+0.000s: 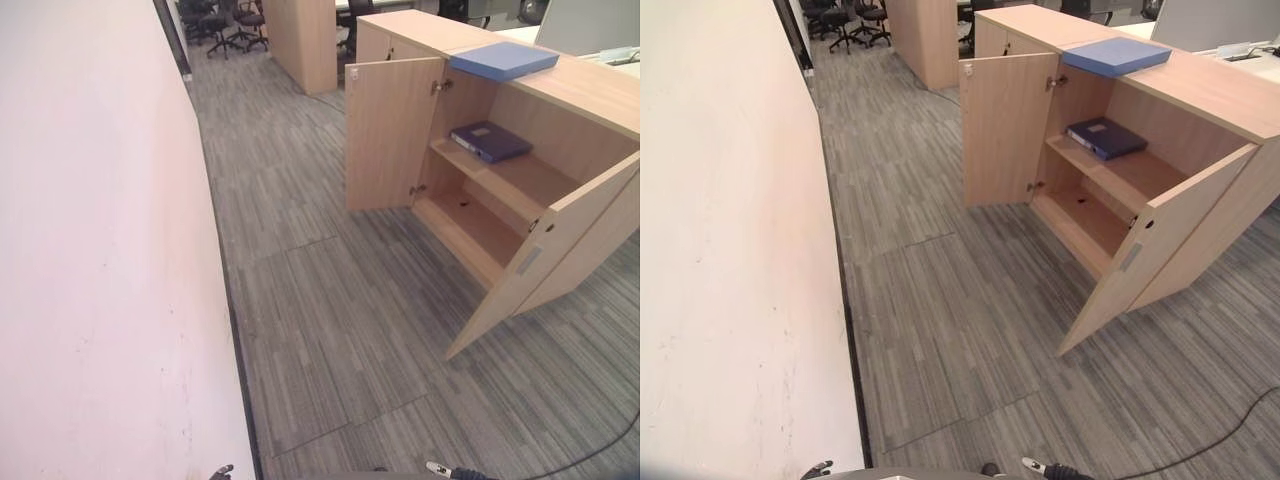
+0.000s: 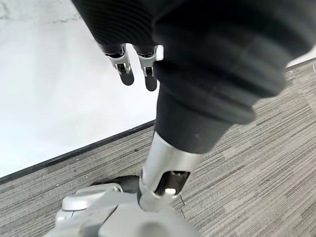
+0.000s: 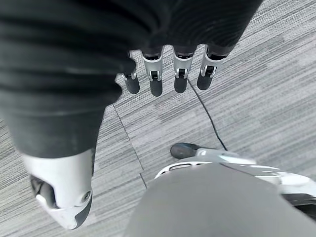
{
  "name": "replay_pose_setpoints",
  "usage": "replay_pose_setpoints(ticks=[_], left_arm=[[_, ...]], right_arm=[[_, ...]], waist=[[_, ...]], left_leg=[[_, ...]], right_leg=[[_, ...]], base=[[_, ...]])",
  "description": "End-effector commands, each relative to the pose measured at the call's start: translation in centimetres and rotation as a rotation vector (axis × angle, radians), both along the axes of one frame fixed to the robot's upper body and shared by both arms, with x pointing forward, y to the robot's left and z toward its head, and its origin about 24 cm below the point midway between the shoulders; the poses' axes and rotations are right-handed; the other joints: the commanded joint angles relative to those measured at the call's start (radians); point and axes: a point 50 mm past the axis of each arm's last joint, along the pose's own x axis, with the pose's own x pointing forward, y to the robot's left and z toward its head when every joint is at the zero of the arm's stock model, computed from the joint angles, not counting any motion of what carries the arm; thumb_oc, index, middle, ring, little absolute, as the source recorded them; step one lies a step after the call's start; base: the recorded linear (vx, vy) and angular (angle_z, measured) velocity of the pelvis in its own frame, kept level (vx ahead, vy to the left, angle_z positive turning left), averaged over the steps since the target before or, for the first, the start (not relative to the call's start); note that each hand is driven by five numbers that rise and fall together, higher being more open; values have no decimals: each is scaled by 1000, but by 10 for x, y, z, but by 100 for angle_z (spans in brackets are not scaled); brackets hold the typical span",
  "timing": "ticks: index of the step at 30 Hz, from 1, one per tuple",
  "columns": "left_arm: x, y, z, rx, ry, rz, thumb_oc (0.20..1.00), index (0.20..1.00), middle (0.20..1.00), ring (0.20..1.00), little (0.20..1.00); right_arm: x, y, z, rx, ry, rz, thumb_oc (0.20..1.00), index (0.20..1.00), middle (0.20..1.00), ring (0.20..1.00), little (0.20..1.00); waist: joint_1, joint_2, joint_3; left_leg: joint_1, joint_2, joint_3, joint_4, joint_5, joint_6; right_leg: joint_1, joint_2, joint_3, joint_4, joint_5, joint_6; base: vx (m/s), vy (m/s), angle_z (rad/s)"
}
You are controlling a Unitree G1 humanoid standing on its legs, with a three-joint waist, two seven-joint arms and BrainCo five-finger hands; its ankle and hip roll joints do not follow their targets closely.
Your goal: Put the empty folder in the office cabinet
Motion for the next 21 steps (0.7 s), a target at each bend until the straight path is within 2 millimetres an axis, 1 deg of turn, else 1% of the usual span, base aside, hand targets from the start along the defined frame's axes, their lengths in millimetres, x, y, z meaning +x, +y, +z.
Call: replay_pose_setpoints(ticks=[1,7,14,19,21], left_arm=[[-12,1,-2,-29,50,60,1000,1000,1000,1000,1000],[-5,4,0,-6,15,42,1000,1000,1000,1000,1000],[-9,3,-2,-17,47,2,1000,1000,1000,1000,1000],[-9,2,-2,-24,52,-15,1000,1000,1000,1000,1000],[-7,1,-2,-18,50,-51,1000,1000,1000,1000,1000]], right_arm=[[6,-3,2,0,10,14,1000,1000,1000,1000,1000],[6,-4,2,-5,7,15,1000,1000,1000,1000,1000],[6,-4,2,-6,8,18,1000,1000,1000,1000,1000],[7,-4,2,-8,0,24,1000,1000,1000,1000,1000],[7,-4,2,-8,-1,30,1000,1000,1000,1000,1000]], waist=[[1,-50,-9],[2,-52,-8],[-3,-54,-5],[-7,-53,-3],[-9,-52,-2]], left_leg=[[-12,1,-74,-69,-11,-47],[-10,1,-77,-69,-13,-47],[-4,4,-71,-69,-16,-48],[0,5,-66,-69,-19,-49],[2,5,-66,-69,-21,-49]], right_leg=[[54,-81,6,7,-20,102],[55,-81,5,7,-21,101],[56,-79,8,7,-19,101],[59,-77,9,7,-20,102],[59,-77,10,7,-20,102]], base=[[0,0,0],[0,0,0],[0,0,0],[-2,-1,-3],[0,0,0]])
